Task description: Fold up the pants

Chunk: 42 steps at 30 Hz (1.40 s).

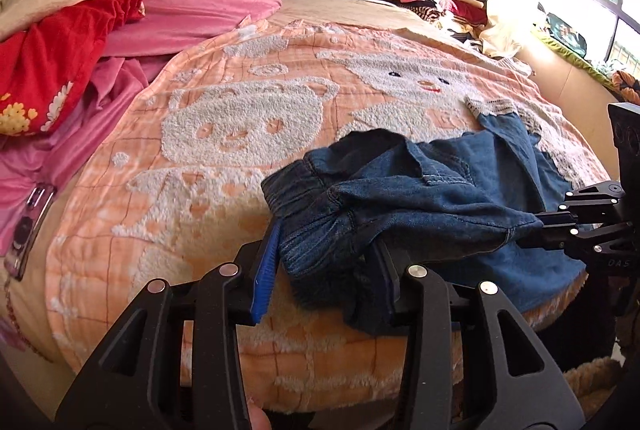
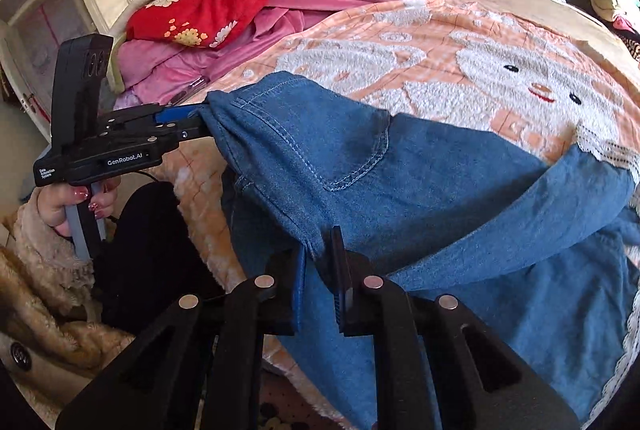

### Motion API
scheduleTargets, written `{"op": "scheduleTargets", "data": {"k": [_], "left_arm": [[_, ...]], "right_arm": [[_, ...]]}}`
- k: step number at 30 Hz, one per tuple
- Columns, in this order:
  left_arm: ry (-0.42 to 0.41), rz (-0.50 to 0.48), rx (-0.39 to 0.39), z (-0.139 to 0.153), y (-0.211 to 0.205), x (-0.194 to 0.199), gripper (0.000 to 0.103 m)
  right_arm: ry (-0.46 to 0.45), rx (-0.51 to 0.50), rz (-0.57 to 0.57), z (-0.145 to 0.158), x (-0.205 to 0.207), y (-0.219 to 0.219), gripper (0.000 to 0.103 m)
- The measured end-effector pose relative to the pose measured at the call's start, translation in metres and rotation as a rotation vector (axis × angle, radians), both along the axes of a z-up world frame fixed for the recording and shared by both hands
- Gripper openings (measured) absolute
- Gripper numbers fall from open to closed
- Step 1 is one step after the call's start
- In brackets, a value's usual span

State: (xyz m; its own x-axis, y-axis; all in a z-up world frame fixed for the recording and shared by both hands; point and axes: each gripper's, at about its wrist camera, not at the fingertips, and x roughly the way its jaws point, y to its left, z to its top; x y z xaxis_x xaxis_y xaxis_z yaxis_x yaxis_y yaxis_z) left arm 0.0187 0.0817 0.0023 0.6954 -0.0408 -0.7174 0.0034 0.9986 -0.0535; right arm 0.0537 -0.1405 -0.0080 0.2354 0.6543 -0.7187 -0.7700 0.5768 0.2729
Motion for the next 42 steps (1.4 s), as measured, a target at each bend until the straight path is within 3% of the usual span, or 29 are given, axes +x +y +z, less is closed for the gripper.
{"op": "scheduleTargets", "data": {"k": [10,14,19,25,29,33,37,39,42], "left_arm": [[0.083,-0.006,0.018,-0.026,0.001,-0.009,0.037],[0.090,-0.002,0.007,-0.026,0.004,-0.013,0.038],[0.104,0.027,-0.037,-0.021,0.019,-0.027,0.046],[0.035,0.046,-0.076,0.009,0.017,-0.043,0.046],[-0.006,-0.042,-0.099,0.023,-0.013,-0.030,0.046],[0.064,-0.106,-0.081,-0.001,-0.041,-0.005,0.046],[0.164,-0.097,-0.003,-0.038,-0.052,0.008,0.046],[0.176,-0.102,-0.006,-0.047,-0.051,0.005,0.045],[0.172,-0.116,-0.008,-0.052,-0.049,0.000,0.045]], "right_arm": [[0.049,-0.027,0.008,-0.021,-0.018,0.002,0.014],[0.077,-0.043,0.016,-0.031,-0.022,0.011,0.014],[0.090,-0.032,0.033,-0.035,-0.026,0.014,0.014],[0.100,-0.028,0.040,-0.039,-0.029,0.015,0.014],[0.106,-0.029,0.038,-0.039,-0.030,0.014,0.015],[0.109,-0.019,0.035,-0.036,-0.032,0.010,0.016],[0.116,0.000,0.022,-0.025,-0.034,-0.001,0.018],[0.112,0.028,0.006,-0.016,-0.035,-0.010,0.020],[0.075,0.048,-0.041,-0.002,-0.034,-0.018,0.034]]}}
